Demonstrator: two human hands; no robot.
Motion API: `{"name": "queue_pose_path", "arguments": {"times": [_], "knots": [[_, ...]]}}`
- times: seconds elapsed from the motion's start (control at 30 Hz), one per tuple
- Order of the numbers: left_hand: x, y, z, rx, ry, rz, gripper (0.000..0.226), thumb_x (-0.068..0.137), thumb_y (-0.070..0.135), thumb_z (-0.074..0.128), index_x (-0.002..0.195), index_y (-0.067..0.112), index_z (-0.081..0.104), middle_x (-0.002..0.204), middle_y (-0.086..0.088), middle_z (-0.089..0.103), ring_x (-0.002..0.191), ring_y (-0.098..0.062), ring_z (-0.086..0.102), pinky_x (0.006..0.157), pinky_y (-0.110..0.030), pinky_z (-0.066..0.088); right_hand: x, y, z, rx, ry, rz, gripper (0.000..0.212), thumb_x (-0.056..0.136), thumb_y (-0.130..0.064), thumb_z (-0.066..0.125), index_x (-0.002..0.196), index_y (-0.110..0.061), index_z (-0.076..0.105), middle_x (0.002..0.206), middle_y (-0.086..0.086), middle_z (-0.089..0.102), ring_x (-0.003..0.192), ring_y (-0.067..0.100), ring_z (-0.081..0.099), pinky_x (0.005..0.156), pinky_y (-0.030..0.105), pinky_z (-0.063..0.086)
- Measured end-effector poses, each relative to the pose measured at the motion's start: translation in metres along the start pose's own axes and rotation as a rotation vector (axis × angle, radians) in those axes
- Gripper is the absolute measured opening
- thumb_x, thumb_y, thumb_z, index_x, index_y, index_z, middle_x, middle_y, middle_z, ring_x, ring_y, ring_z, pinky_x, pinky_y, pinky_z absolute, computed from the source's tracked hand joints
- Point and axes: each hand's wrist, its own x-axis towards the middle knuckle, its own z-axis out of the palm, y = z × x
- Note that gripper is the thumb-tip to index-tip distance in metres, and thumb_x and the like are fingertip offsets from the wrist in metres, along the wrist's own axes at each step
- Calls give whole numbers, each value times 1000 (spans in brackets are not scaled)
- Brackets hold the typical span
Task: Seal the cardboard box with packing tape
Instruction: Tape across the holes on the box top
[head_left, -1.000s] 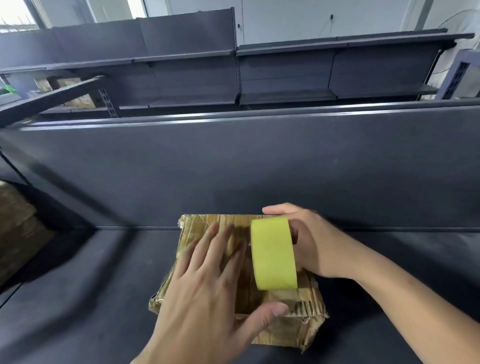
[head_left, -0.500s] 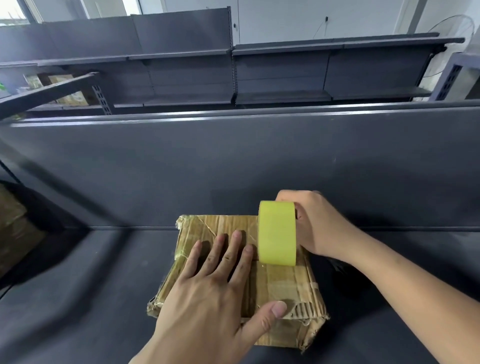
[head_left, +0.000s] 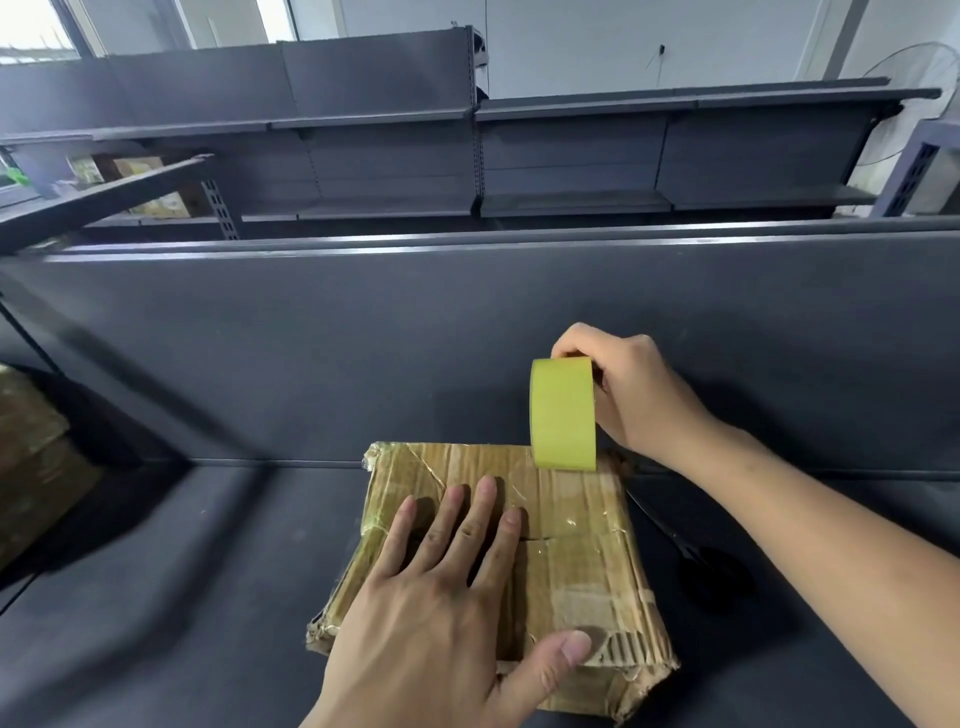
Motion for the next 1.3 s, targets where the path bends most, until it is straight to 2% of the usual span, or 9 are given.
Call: {"name": "queue_pose_path", "arguments": {"times": [0.13, 0.23, 0.37, 0.5, 0.7, 1.0, 1.1, 1.17, 1.3], "knots": [[0, 1, -1, 11, 4, -4, 100, 88, 90, 25, 142, 15, 62, 154, -7, 51, 138, -31, 53, 105, -49, 32, -8, 3, 11, 385, -132, 332, 24, 90, -3, 63, 71, -17, 63, 64, -11, 67, 60, 1, 60, 55, 22, 45], [0, 2, -1, 27, 19, 3, 99, 90, 89, 24, 141, 14, 63, 153, -8, 52, 137, -31, 53, 104, -49, 33, -17, 10, 24, 492, -383, 570, 19, 92, -16, 62, 82, -3, 72, 72, -6, 72, 68, 6, 62, 65, 21, 47], [0, 3, 0, 46, 34, 10, 99, 90, 89, 24, 139, 13, 65, 152, -8, 53, 136, -31, 54, 103, -49, 34, -5, 10, 19, 463, -325, 465, 41, 95, 3, 49, 61, -17, 59, 64, -9, 60, 57, 3, 54, 55, 17, 42], [2, 2, 1, 47, 15, 3, 99, 88, 90, 27, 140, 14, 64, 153, -7, 53, 136, -30, 54, 104, -49, 33, 7, 10, 23, 437, -351, 373, 47, 91, -5, 51, 50, -27, 58, 72, -14, 44, 65, 1, 44, 60, 18, 38], [2, 2, 0, 31, -8, -12, 99, 88, 90, 27, 140, 15, 64, 153, -7, 53, 137, -29, 54, 105, -49, 33, 21, 10, 17, 499, -339, 257, 23, 82, -7, 53, 60, -8, 45, 60, 4, 33, 61, 15, 30, 55, 30, 23], [-1, 4, -1, 22, -24, -12, 100, 88, 90, 23, 140, 16, 64, 153, -7, 52, 137, -28, 53, 105, -49, 34, 31, 46, 30, 307, -335, 251, 47, 83, 18, 51, 55, -17, 40, 43, -15, 50, 42, -3, 47, 44, 14, 33], [-2, 4, 0, 23, -26, -5, 101, 88, 90, 24, 142, 15, 62, 155, -7, 51, 138, -29, 52, 105, -50, 33, 20, 57, 44, 423, -284, 312, 31, 82, 5, 54, 56, -10, 46, 47, -7, 51, 49, 1, 46, 49, 21, 36], [-3, 5, 0, 26, -17, -2, 101, 88, 90, 23, 142, 14, 62, 155, -7, 50, 139, -29, 51, 106, -50, 33, 17, 61, 55, 581, -227, 401, 19, 83, -5, 63, 70, 8, 58, 63, 17, 59, 64, 14, 56, 59, 30, 44], [-4, 6, -1, 21, -21, -5, 103, 88, 91, 24, 143, 12, 61, 156, -9, 49, 140, -31, 50, 106, -51, 32, 7, 58, 73, 703, -355, 554, 13, 80, -12, 84, 76, -11, 71, 71, -1, 69, 59, 7, 65, 58, 21, 51]]}}
